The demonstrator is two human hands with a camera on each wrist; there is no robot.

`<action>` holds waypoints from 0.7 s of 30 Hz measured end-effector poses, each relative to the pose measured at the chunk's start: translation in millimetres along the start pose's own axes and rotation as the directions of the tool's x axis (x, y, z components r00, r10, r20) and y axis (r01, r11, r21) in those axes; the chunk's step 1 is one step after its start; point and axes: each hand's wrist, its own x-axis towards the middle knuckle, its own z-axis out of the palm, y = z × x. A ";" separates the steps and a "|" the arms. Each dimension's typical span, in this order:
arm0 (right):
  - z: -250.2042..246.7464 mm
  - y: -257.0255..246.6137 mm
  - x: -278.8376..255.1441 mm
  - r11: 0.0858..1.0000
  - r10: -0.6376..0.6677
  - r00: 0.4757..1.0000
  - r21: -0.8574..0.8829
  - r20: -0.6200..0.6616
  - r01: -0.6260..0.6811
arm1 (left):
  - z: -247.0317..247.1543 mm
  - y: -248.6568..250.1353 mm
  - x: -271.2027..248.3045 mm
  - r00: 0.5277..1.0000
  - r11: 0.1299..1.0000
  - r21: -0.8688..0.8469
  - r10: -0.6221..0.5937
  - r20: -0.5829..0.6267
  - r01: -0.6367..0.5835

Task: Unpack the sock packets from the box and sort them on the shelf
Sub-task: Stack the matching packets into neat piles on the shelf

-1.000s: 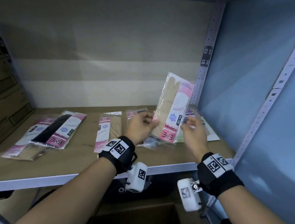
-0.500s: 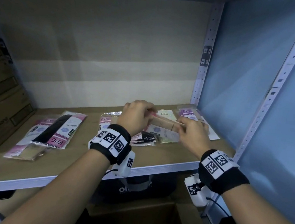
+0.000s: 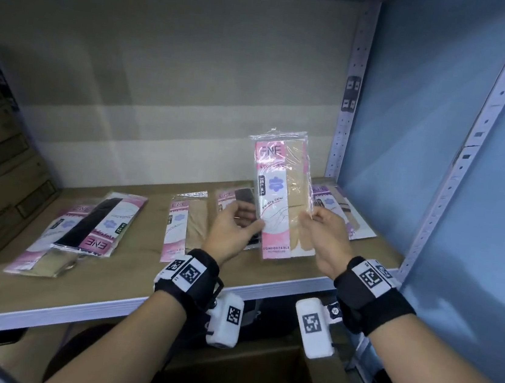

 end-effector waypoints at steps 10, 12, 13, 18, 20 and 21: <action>13.4 6.8 -0.7 0.990 -0.043 0.998 -0.135 0.047 0.049 | -9.7 -8.4 1.5 0.996 0.989 -0.120 -0.084 -0.010 0.082; 19.2 7.7 0.2 0.986 -0.062 0.996 -0.154 0.057 0.070 | -14.8 -11.9 3.1 0.995 0.987 -0.128 -0.103 -0.018 0.100; 22.7 8.8 1.2 0.984 -0.074 0.995 -0.158 0.060 0.083 | -18.1 -14.3 3.6 0.994 0.987 -0.122 -0.110 -0.025 0.107; 49.7 8.4 1.0 0.985 -0.116 0.989 -0.118 0.088 0.126 | -46.8 -22.8 3.6 0.985 0.990 -0.062 -0.134 -0.105 0.128; 65.7 8.9 2.2 0.987 -0.104 0.988 -0.107 0.118 0.117 | -63.1 -26.9 3.7 0.980 0.990 -0.028 -0.144 -0.138 0.142; 74.5 9.1 2.6 0.987 -0.098 0.986 -0.112 0.134 0.113 | -71.3 -30.1 3.7 0.977 0.989 -0.014 -0.150 -0.153 0.149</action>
